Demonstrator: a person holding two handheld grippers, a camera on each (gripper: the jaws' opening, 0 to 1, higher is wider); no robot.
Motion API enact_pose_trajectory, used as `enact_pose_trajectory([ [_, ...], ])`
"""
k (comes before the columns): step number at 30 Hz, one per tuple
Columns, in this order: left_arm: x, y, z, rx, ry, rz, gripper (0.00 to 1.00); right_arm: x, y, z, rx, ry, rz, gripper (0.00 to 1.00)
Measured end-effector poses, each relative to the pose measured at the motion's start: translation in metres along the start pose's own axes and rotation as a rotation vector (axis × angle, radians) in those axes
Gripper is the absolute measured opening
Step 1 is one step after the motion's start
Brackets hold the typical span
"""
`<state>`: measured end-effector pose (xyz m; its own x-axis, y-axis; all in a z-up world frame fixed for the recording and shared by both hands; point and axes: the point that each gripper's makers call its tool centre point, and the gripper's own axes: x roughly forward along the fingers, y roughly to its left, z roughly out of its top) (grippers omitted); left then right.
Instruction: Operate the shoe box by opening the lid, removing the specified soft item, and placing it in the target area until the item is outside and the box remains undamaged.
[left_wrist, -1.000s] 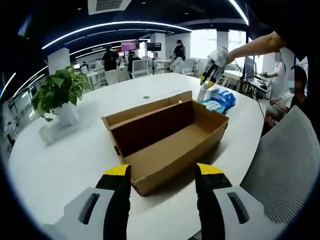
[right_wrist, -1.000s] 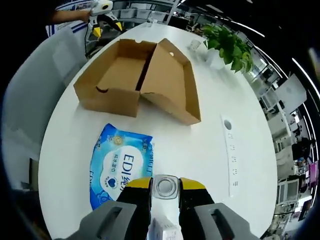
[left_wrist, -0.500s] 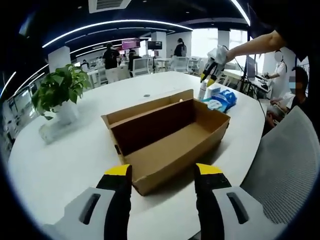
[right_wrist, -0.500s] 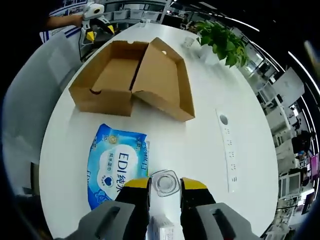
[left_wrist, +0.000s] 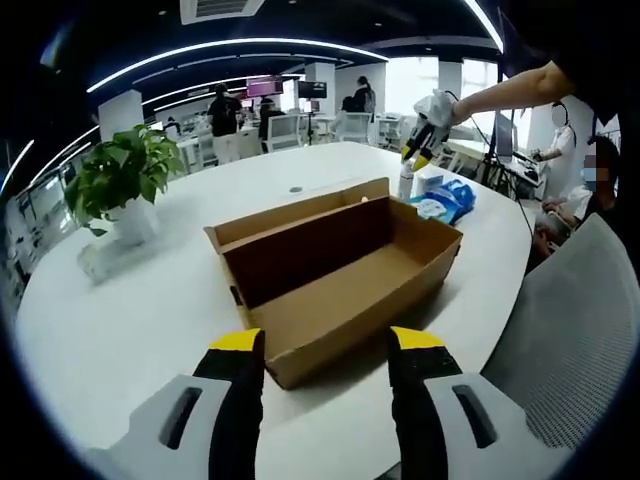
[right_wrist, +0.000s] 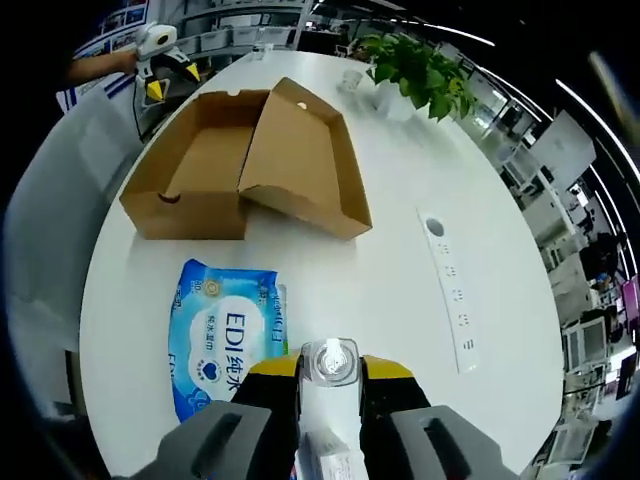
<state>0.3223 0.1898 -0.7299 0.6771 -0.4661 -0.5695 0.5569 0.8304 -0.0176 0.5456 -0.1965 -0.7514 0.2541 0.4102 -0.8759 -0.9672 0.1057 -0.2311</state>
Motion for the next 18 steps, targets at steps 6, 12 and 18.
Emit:
enact_pose_trajectory([
  [6, 0.002, 0.005, -0.001, -0.025, 0.005, 0.014, 0.48, 0.000, -0.003, -0.003, 0.005, 0.006, -0.006, 0.20],
  [12, 0.005, 0.013, -0.001, -0.055, 0.014, 0.043, 0.43, -0.002, -0.007, -0.002, 0.021, 0.003, -0.020, 0.26],
  [18, 0.005, 0.025, -0.003, -0.098, 0.019, 0.086, 0.37, -0.008, -0.012, 0.009, 0.074, -0.033, -0.043, 0.34],
])
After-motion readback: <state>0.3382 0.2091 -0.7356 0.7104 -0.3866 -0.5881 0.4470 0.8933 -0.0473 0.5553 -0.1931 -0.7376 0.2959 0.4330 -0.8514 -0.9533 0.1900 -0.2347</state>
